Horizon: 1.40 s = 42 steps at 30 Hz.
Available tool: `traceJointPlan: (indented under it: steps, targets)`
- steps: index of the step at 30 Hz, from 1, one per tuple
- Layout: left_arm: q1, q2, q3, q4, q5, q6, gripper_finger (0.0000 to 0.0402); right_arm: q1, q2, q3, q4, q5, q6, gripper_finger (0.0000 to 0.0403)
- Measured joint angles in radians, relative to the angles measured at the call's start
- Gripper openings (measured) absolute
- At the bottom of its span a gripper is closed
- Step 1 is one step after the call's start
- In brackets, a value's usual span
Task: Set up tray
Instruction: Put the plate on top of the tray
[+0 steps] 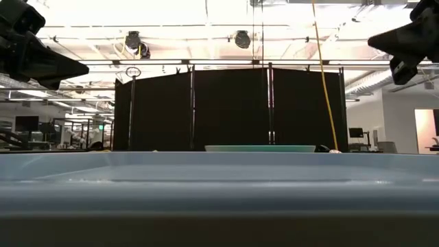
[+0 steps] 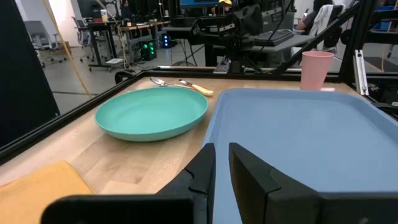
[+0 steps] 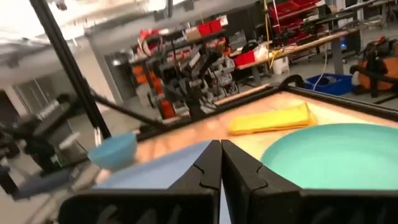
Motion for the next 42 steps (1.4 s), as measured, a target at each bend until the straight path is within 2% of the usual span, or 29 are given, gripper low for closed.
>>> traceJointPlan:
  steps: [3,5,9,10,12,15,18,21,23,27,31,33,38,42]
  targets:
    - [0.000,0.000,0.000,0.000,0.000,0.000,0.0051,0.000,0.000,0.000,0.009,-0.037,0.021,0.0000]
    - [0.000,0.000,0.000,0.000,0.000,0.000,0.0051,0.000,0.001,-0.002,0.017,-0.144,0.067,0.0000]
    - [0.000,0.000,0.000,-0.001,0.000,0.000,0.0051,-0.001,0.029,-0.085,0.209,-0.375,0.092,0.0000]
    - [0.000,0.000,0.000,0.000,0.000,0.000,0.0051,-0.001,0.032,-0.080,0.180,-0.402,0.090,0.0000]
    - [0.000,0.000,0.000,0.000,0.000,-0.001,0.0051,-0.001,0.067,-0.082,0.090,-0.418,0.095,0.0000]
    - [0.000,0.000,0.000,-0.004,0.000,-0.001,0.0051,-0.002,0.104,-0.082,0.103,-0.406,0.130,0.0000]
    - [0.000,0.000,0.000,0.000,0.001,-0.001,0.0051,-0.002,0.146,-0.082,0.129,-0.399,0.065,0.0000]
    - [0.000,0.000,0.000,0.001,0.000,0.000,0.0051,-0.002,0.183,-0.053,0.152,-0.452,-0.011,0.0000]
    - [0.000,0.000,0.000,-0.001,0.000,0.000,0.0051,-0.002,0.229,-0.028,0.137,-0.446,-0.078,0.0000]
    - [0.000,0.000,0.000,-0.001,0.000,0.000,0.0051,-0.053,0.374,0.072,0.126,-0.392,-0.202,0.0010]
    - [0.000,0.000,0.000,-0.001,0.000,0.000,0.0051,-0.184,0.589,0.212,-0.017,-0.403,-0.189,0.0036]
    - [0.000,0.000,0.000,-0.001,0.000,0.000,0.0051,-0.264,0.702,0.303,-0.087,-0.459,-0.189,0.0052]
    - [0.000,0.000,0.000,-0.001,0.000,0.000,0.0051,-0.444,1.010,0.545,-0.329,-0.697,-0.181,0.0084]
    - [0.000,0.000,0.000,-0.001,0.000,0.000,0.0051,-0.541,1.213,0.693,-0.476,-0.734,-0.261,0.0099]
